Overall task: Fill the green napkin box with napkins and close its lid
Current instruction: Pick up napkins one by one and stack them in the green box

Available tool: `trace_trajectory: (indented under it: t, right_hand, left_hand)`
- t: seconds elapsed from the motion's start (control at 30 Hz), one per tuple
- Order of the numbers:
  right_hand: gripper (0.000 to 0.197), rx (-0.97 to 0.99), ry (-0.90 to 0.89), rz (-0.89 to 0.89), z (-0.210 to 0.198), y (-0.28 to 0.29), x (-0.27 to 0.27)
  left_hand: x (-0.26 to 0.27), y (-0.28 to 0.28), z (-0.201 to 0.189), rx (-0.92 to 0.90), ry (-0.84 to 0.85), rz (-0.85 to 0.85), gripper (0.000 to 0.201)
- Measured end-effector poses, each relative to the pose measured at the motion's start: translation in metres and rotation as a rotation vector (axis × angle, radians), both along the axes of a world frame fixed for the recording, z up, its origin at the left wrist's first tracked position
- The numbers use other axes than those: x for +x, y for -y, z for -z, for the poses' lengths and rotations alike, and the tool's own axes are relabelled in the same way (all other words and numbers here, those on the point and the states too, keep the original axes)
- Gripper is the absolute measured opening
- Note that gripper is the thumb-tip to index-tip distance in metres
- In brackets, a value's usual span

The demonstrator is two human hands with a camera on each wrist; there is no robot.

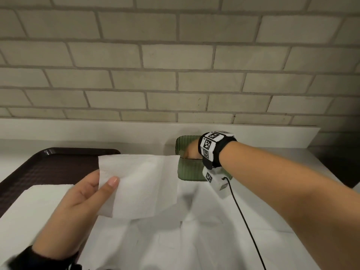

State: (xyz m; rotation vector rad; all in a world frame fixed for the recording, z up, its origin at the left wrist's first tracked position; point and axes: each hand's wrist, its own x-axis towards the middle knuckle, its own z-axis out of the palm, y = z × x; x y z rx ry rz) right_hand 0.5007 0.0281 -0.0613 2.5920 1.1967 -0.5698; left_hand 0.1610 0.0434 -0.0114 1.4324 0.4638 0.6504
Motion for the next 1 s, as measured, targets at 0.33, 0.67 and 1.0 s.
trace_trajectory:
  t: [0.33, 0.67, 1.0]
  right_hand:
    - [0.027, 0.755, -0.891, 0.505, -0.073, 0.085, -0.018]
    - [0.067, 1.041, -1.121, 0.526, -0.094, 0.155, 0.006]
    - [0.039, 0.846, -0.211, 0.429, -0.065, 0.137, 0.005]
  left_hand:
    - [0.084, -0.023, -0.048, 0.000, -0.039, 0.148, 0.025]
    - [0.206, -0.018, -0.006, 0.061, -0.412, -0.091, 0.016]
    - [0.233, -0.019, 0.010, 0.781, -0.708, -0.067, 0.041]
